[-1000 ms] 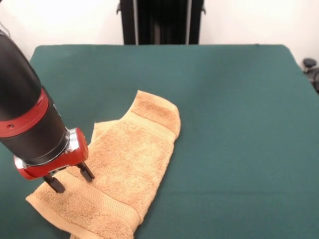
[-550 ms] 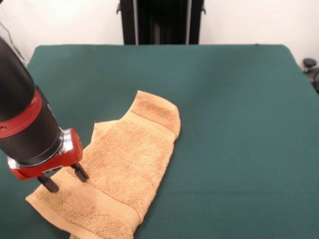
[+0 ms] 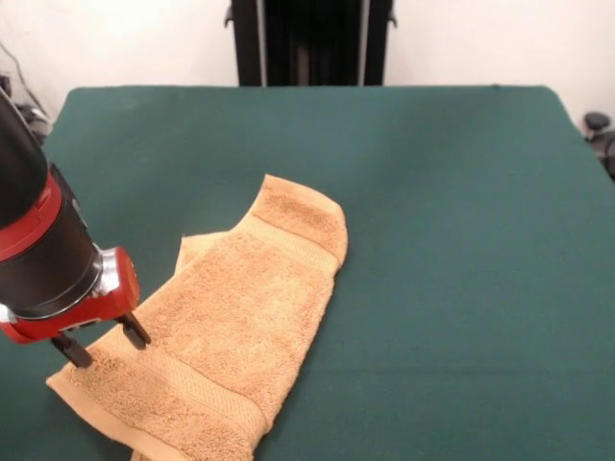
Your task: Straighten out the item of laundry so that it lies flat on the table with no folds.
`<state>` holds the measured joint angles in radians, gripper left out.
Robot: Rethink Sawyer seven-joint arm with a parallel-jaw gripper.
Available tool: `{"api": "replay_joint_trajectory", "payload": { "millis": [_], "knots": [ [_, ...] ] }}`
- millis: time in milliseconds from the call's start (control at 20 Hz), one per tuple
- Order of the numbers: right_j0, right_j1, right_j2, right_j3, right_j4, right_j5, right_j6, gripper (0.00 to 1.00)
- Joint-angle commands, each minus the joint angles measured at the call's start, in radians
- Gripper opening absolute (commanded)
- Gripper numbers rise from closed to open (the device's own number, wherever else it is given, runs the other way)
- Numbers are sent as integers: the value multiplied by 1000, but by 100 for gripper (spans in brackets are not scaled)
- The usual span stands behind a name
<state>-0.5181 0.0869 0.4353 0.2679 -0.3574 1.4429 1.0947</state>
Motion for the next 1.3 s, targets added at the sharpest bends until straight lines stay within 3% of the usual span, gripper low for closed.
{"api": "replay_joint_trajectory", "payload": {
  "millis": [50, 700, 950, 1300],
  "knots": [
    [37, 4, 83, 3, -90, 120, -182, 100],
    [28, 8, 168, -30, -176, 173, -194, 100],
    [26, 7, 172, 0, -146, 9, -173, 100],
    [24, 26, 206, -1, -163, -24, -172, 100]
  ]
}}
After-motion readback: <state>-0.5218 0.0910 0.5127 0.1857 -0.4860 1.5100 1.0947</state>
